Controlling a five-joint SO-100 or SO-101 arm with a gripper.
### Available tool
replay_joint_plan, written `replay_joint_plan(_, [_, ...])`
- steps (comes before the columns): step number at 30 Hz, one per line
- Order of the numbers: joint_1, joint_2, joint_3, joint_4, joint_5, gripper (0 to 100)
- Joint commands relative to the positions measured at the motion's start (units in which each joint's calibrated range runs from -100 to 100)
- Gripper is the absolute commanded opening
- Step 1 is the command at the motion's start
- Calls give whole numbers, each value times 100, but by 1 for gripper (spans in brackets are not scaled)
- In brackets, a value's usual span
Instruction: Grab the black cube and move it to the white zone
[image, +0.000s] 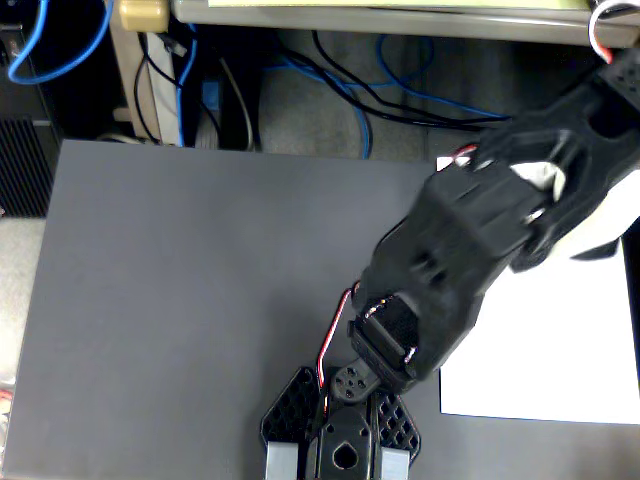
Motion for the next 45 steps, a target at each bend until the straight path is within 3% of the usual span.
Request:
replay_joint_plan(1, [10, 563, -289, -63, 233, 2])
replay_joint_plan(14, [356, 580, -733, -363, 338, 2])
replay_joint_plan(24, [2, 597, -652, -294, 317, 2])
replay_joint_plan(25, [-86, 597, -652, -294, 312, 3])
replay_joint_plan(28, [-71, 656, -652, -286, 338, 22])
replay_joint_plan(30, [-71, 656, -643, -286, 348, 29])
replay_joint_plan(33, [-137, 639, -443, 40, 374, 32])
replay_joint_plan(36, [-71, 597, -35, 58, 773, 37])
replay_joint_plan(43, [-34, 588, -35, 40, 809, 36])
replay_joint_plan(45, [414, 580, -90, 23, 820, 36])
